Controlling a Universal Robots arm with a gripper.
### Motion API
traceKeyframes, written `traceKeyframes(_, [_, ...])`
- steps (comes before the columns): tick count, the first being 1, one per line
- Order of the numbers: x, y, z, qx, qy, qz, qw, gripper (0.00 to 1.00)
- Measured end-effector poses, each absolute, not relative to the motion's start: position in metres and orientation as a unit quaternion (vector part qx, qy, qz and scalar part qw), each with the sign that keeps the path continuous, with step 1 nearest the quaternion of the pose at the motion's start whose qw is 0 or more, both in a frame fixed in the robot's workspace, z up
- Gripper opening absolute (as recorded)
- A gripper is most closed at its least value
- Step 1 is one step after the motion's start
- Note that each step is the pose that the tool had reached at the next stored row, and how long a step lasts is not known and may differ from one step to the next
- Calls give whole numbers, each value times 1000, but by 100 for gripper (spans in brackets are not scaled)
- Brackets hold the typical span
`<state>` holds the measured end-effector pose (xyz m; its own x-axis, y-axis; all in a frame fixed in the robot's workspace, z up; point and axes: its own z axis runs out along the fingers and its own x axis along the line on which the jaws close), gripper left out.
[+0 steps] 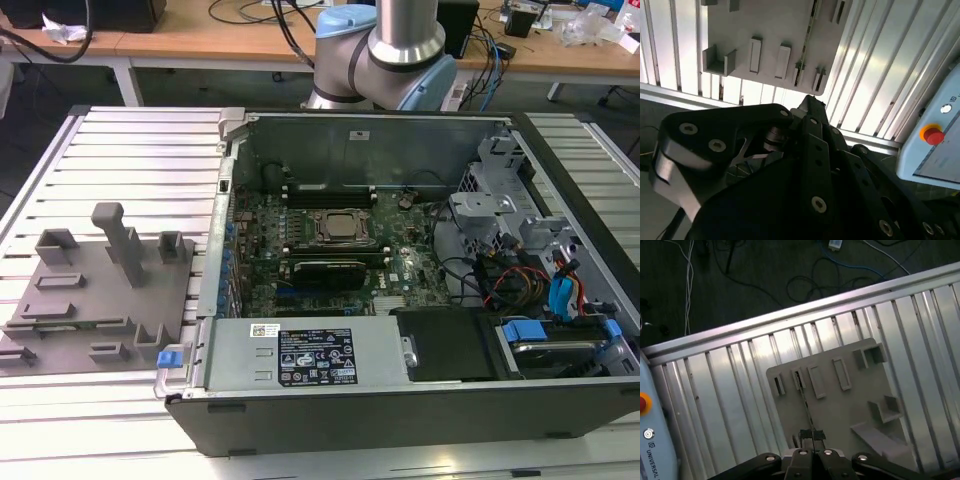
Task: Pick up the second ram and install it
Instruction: 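Pick up the second ram and move it above second insertion slot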
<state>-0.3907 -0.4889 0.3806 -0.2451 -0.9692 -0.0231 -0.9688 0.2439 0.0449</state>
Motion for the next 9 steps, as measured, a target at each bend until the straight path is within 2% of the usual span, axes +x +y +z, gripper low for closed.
traceKeyframes(9, [-391,-489,381,678,-735,-24,7,11])
